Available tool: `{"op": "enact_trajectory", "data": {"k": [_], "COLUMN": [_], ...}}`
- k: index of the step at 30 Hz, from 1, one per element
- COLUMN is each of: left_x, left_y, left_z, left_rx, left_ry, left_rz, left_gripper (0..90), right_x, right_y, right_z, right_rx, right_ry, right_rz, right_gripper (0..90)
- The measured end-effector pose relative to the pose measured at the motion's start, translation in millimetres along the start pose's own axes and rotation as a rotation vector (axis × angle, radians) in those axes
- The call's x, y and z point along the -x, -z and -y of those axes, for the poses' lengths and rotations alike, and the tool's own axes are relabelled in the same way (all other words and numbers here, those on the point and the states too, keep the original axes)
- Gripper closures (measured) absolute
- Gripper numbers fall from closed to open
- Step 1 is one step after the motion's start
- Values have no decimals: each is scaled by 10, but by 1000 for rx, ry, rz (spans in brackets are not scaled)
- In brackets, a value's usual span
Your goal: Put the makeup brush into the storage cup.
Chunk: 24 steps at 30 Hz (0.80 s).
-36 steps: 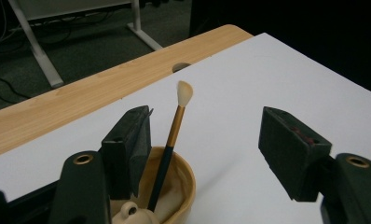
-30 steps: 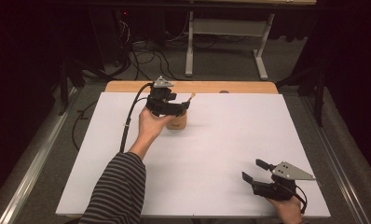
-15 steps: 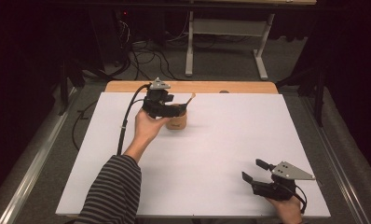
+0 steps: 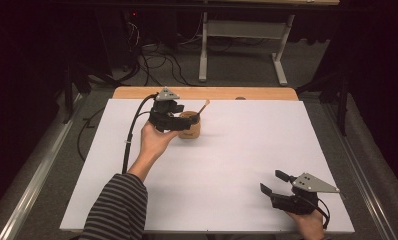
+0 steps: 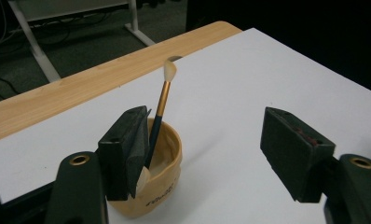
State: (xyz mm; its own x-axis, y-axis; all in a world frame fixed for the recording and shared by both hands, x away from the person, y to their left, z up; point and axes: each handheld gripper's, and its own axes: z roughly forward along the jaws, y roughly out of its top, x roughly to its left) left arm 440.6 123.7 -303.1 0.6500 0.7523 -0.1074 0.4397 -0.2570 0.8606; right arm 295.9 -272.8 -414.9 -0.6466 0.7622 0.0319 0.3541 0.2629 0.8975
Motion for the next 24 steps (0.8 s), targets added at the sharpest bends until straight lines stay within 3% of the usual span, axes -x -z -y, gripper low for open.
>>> {"op": "enact_trajectory", "data": {"k": [15,24], "left_x": [-50,-50], "left_y": [255,305], "left_z": [141,205], "left_rx": [22,24], "left_ry": [21,22], "left_rz": [-12,-17], "left_gripper": [333,323], "right_x": [2,-3], "right_y": [12,34], "right_z": [5,8], "right_rx": [1,6], "right_ry": [-12,-17], "right_rz": [12,17], "right_gripper": [287,287]}}
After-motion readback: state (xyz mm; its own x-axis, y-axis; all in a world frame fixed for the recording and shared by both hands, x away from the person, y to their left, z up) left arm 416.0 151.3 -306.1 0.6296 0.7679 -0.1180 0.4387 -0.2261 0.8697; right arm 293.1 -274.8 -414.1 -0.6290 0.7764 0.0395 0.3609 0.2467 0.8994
